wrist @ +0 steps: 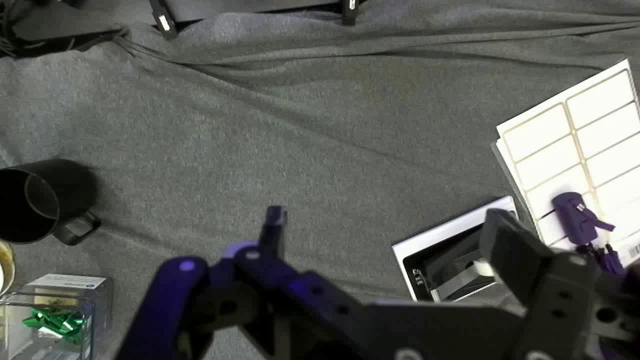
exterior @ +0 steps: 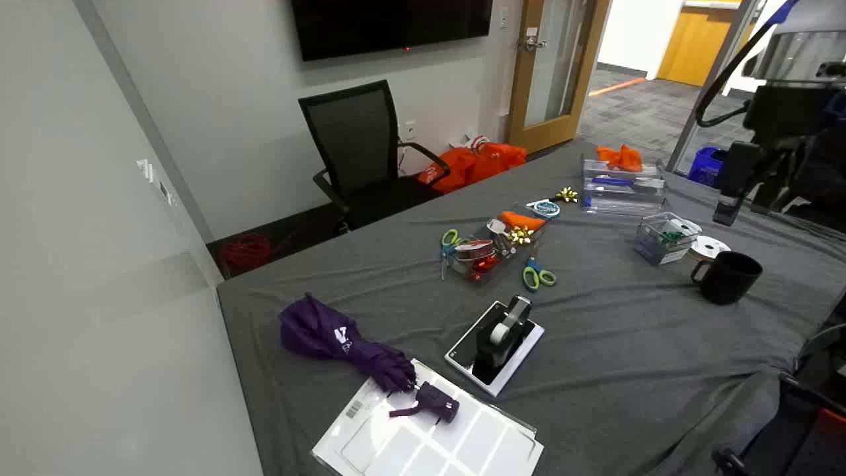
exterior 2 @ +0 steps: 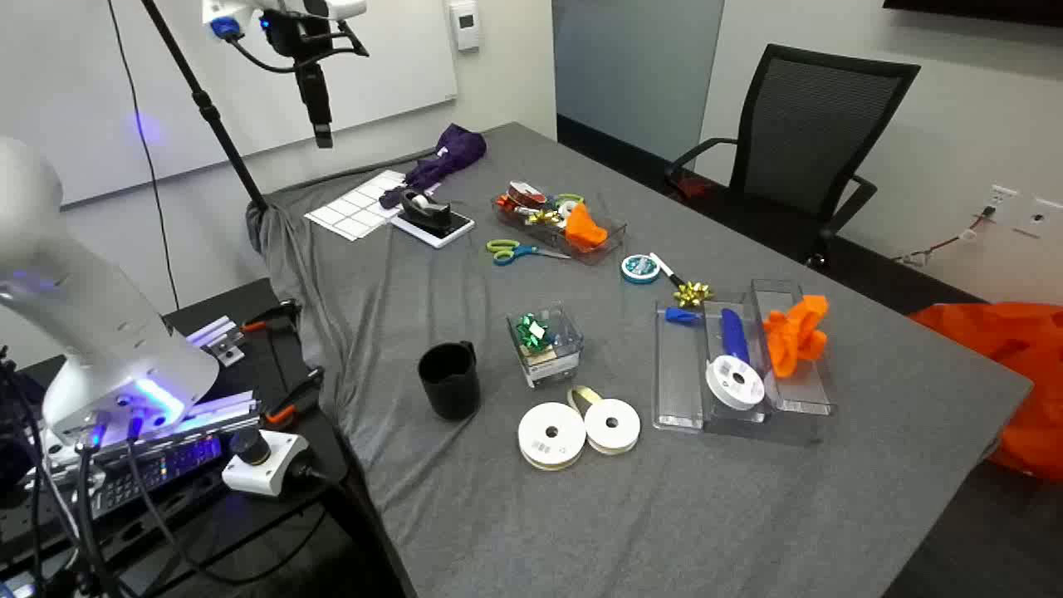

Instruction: Remove the green object from the container

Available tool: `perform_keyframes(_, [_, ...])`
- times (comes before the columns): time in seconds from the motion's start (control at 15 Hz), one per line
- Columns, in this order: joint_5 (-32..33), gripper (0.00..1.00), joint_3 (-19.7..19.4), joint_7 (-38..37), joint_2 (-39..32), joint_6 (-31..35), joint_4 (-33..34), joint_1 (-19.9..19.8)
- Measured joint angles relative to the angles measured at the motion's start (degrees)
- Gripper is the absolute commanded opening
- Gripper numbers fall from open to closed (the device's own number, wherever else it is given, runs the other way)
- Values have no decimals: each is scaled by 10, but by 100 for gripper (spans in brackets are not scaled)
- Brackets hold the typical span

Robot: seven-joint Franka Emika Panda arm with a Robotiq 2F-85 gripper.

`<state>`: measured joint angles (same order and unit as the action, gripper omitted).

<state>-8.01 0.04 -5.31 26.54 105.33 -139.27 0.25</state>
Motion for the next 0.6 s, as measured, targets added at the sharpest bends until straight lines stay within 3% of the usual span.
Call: perform_keyframes(0.6, [0,100,-2,1,0,5,0,0])
